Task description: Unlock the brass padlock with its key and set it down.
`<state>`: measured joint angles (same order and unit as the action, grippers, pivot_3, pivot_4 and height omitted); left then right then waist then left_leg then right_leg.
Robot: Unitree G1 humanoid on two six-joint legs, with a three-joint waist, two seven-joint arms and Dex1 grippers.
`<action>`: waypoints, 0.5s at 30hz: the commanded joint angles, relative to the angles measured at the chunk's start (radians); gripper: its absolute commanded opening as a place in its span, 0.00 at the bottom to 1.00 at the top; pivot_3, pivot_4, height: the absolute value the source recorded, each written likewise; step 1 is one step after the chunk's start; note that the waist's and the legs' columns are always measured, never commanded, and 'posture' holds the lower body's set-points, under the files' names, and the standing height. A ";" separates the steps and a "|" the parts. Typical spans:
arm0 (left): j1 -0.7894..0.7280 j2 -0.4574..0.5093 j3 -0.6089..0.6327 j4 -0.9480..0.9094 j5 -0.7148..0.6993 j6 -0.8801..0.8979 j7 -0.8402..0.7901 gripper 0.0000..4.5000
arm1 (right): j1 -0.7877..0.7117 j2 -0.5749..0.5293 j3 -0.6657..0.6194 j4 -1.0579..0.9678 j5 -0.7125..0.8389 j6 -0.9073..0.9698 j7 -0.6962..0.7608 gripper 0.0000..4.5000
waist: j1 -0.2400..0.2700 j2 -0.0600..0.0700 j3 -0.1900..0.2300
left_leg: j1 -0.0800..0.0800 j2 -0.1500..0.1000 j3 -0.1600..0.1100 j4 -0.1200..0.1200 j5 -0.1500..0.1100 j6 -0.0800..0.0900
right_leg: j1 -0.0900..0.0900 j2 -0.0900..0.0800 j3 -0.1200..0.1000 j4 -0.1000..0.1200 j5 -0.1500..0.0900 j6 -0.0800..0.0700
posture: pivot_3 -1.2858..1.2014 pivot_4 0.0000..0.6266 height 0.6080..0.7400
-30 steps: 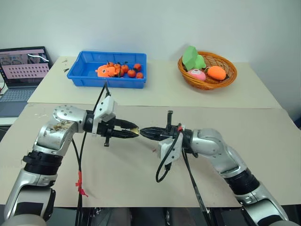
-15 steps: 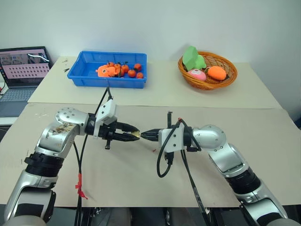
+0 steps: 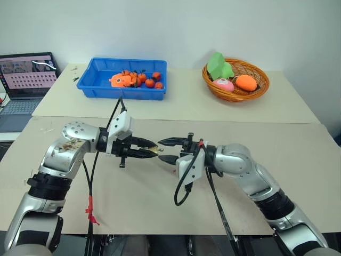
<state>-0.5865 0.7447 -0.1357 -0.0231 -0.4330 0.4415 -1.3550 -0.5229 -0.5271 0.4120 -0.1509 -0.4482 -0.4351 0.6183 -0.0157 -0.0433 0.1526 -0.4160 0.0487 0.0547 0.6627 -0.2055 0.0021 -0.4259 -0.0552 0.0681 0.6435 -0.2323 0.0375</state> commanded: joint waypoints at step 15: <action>-0.033 0.002 0.019 -0.015 -0.003 -0.015 -0.006 0.18 | -0.061 0.050 0.003 0.037 -0.143 -0.167 -0.138 0.55 | -0.003 0.000 0.000 | 0.000 0.000 0.000 0.000 0.000 0.000 | 0.000 0.000 0.000 0.000 0.000 0.000 | 0.52 0.24 1.00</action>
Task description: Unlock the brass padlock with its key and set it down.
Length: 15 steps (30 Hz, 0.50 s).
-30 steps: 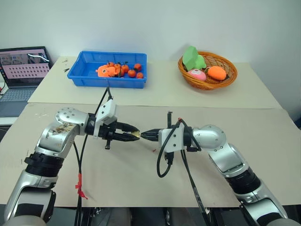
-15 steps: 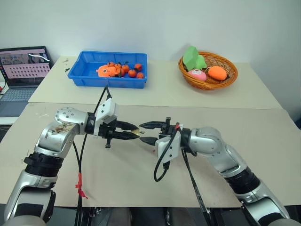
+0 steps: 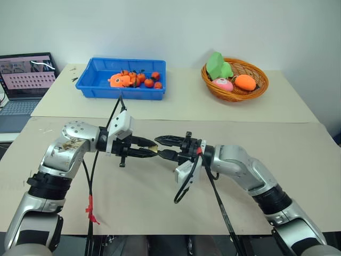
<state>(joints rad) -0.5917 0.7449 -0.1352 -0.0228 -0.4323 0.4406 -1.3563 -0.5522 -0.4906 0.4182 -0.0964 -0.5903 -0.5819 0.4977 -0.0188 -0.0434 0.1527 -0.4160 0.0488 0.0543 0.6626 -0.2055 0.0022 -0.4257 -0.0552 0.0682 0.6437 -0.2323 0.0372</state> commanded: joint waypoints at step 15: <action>-0.029 -0.005 0.016 -0.009 0.001 -0.024 -0.004 0.18 | -0.022 0.050 -0.011 -0.040 0.034 0.008 0.013 0.55 | 0.000 0.000 0.000 | 0.000 0.000 0.000 0.000 0.000 0.000 | 0.000 0.000 0.000 0.000 0.000 0.000 | 0.52 0.24 1.00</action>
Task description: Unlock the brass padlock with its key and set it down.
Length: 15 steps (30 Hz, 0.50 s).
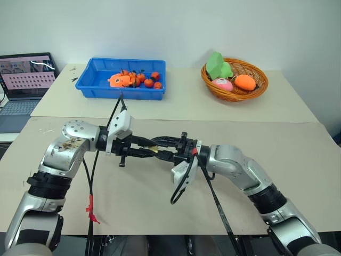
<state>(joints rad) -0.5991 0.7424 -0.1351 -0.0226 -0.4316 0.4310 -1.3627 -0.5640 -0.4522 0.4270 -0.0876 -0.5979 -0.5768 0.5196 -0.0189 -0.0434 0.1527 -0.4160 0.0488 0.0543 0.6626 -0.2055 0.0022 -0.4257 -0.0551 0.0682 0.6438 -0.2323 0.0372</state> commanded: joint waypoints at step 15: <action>-0.024 0.004 0.011 -0.012 -0.010 -0.012 0.005 0.18 | 0.002 0.000 -0.050 -0.063 0.041 0.018 -0.024 0.05 | 0.000 0.000 0.000 | 0.000 0.000 0.000 0.000 0.000 0.000 | 0.000 0.000 0.000 0.000 0.000 0.000 | 0.52 0.24 1.00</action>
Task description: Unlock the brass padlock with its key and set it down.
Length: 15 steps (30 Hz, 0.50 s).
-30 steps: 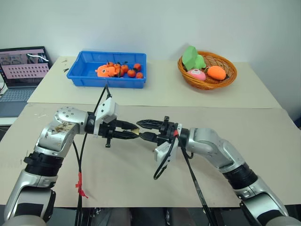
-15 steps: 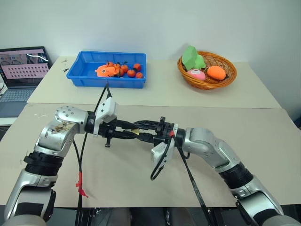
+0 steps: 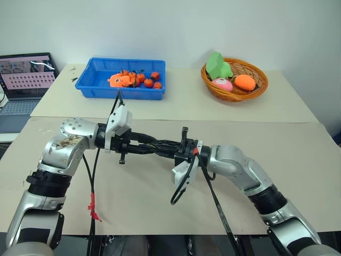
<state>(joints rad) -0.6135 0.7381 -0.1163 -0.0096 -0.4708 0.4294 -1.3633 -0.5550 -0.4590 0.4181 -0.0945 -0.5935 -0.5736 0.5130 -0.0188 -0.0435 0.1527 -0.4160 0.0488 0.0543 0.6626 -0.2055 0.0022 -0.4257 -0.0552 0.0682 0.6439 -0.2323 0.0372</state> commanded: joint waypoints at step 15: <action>-0.012 0.001 -0.014 -0.024 0.030 -0.009 0.012 0.18 | -0.005 0.007 -0.040 -0.063 0.038 0.036 -0.005 0.05 | 0.000 0.000 0.000 | 0.000 0.000 0.000 0.000 0.000 0.000 | 0.000 0.000 0.000 0.000 0.000 0.000 | 0.52 0.24 1.00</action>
<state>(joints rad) -0.6137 0.7371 -0.1189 -0.0096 -0.4730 0.4361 -1.3635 -0.5457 -0.4594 0.4179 -0.1089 -0.5934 -0.5591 0.5189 -0.0187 -0.0435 0.1528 -0.4160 0.0488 0.0543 0.6626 -0.2055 0.0022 -0.4257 -0.0552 0.0682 0.6439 -0.2323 0.0372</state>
